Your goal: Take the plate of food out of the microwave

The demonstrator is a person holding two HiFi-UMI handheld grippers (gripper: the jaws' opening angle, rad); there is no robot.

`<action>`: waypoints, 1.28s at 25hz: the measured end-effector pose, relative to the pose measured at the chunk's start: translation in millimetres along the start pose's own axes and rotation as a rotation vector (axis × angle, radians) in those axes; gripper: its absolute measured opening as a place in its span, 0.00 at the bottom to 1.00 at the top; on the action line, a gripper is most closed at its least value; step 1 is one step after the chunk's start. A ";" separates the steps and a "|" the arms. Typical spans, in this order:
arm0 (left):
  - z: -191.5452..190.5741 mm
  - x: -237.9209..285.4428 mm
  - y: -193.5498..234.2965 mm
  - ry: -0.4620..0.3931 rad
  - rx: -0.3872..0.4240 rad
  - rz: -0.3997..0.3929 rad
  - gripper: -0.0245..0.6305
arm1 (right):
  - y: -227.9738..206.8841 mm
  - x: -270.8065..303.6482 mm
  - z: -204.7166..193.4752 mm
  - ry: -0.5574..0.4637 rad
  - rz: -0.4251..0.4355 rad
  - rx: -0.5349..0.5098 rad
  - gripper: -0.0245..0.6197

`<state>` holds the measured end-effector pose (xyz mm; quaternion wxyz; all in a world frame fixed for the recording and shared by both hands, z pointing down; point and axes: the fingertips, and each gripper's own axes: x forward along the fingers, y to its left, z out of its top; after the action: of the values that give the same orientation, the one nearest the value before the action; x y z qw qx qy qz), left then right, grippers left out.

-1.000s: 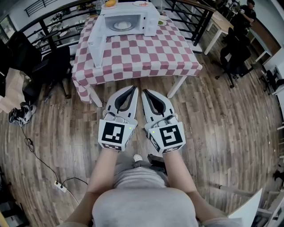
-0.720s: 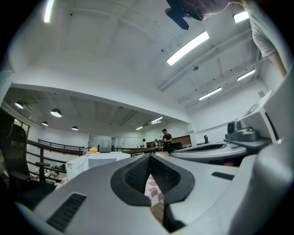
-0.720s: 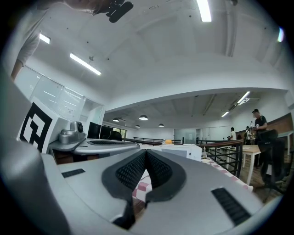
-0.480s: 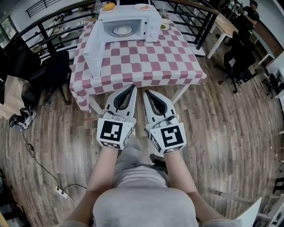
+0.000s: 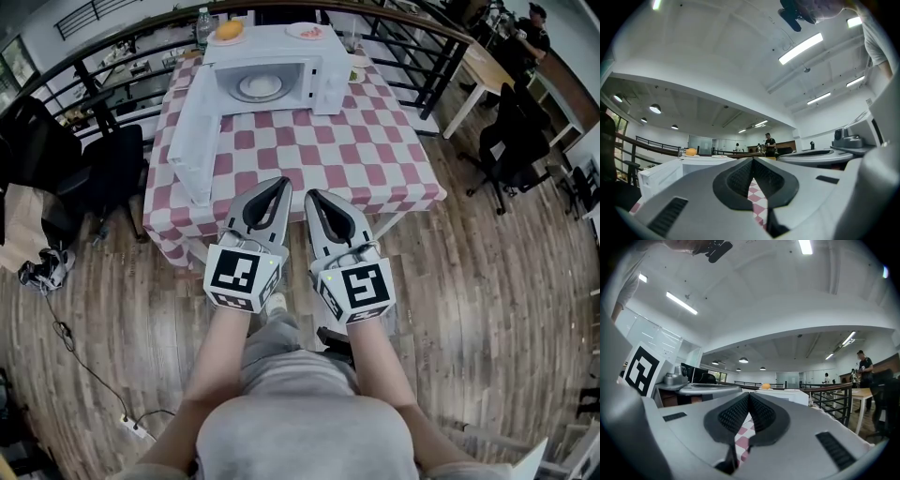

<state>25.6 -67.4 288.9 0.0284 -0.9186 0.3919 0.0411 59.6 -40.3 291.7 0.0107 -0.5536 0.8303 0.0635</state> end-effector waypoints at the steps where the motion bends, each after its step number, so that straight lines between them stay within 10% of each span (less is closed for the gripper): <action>1: -0.8 8.8 8.4 0.001 -0.008 0.001 0.04 | -4.2 10.8 -0.5 -0.001 0.003 -0.001 0.08; 13: -20.3 90.0 93.4 0.028 -0.101 0.027 0.04 | -51.3 108.2 -22.8 0.028 -0.006 0.026 0.08; 21: -51.5 132.4 121.3 0.135 -0.222 -0.013 0.41 | -79.0 146.9 -36.0 0.039 -0.036 0.064 0.08; 32: -89.0 178.5 170.1 0.171 -0.368 0.077 0.43 | -106.5 189.9 -69.6 0.077 -0.006 0.109 0.08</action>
<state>30.5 -320.6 356.6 -0.1748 -0.8927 0.4138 0.0351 87.9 -263.2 334.0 0.0091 -0.5568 0.8306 -0.0029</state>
